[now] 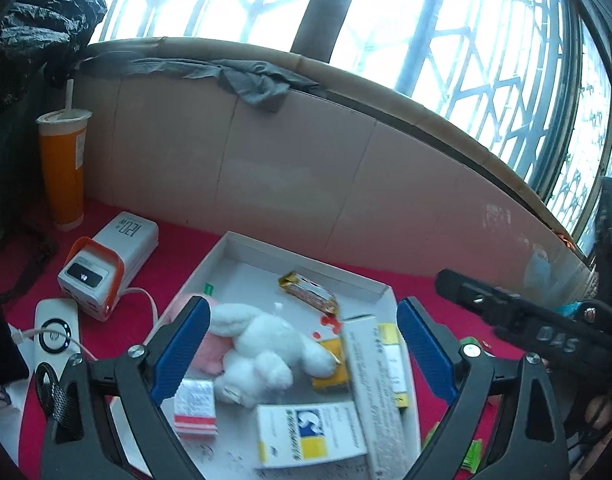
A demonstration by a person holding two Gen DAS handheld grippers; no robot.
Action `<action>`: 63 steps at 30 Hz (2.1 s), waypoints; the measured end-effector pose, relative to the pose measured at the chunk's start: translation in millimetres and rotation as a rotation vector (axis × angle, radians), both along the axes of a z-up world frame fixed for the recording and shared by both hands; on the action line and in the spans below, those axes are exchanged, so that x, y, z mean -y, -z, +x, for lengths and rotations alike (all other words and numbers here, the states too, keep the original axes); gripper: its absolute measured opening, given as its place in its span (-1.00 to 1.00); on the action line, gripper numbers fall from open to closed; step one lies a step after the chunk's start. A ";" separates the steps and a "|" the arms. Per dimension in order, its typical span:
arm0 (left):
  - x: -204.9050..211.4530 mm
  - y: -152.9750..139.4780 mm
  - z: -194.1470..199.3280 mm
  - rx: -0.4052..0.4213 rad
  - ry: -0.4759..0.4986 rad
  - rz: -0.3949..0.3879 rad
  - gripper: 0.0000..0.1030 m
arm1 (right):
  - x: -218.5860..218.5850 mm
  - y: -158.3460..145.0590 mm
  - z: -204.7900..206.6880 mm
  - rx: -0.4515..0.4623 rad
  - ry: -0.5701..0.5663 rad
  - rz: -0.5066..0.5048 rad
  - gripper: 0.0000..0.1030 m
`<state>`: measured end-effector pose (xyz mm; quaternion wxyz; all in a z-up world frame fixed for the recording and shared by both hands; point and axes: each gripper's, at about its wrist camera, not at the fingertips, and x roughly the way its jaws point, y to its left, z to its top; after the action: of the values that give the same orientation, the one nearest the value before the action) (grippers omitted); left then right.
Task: Organize objects
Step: 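Open the left tool to drop the rabbit while the right tool releases the snack bar into the tray, then move both open tools back toward the green snack packet and blue tissue pack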
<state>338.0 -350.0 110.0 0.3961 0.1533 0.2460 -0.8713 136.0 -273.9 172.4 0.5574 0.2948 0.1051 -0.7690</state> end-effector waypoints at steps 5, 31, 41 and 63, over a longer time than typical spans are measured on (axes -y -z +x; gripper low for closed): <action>-21.2 -6.7 -4.4 0.010 0.021 -0.020 0.83 | -44.0 -15.9 -3.5 -0.028 0.022 -0.063 1.00; -157.0 42.3 -110.3 0.210 0.419 0.120 0.84 | -195.1 58.8 -146.9 0.097 0.456 0.053 1.00; -167.3 100.0 -124.0 0.338 0.402 0.318 0.84 | -127.1 120.7 -150.2 0.025 0.354 0.277 0.99; -168.1 107.8 -154.6 0.366 0.341 0.381 0.84 | -178.0 128.0 -194.7 0.039 0.466 0.258 0.11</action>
<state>183.4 -181.9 2.2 0.2460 0.4182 0.3000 -0.8214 -58.6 -95.9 44.3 0.3250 0.3944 0.1204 -0.8511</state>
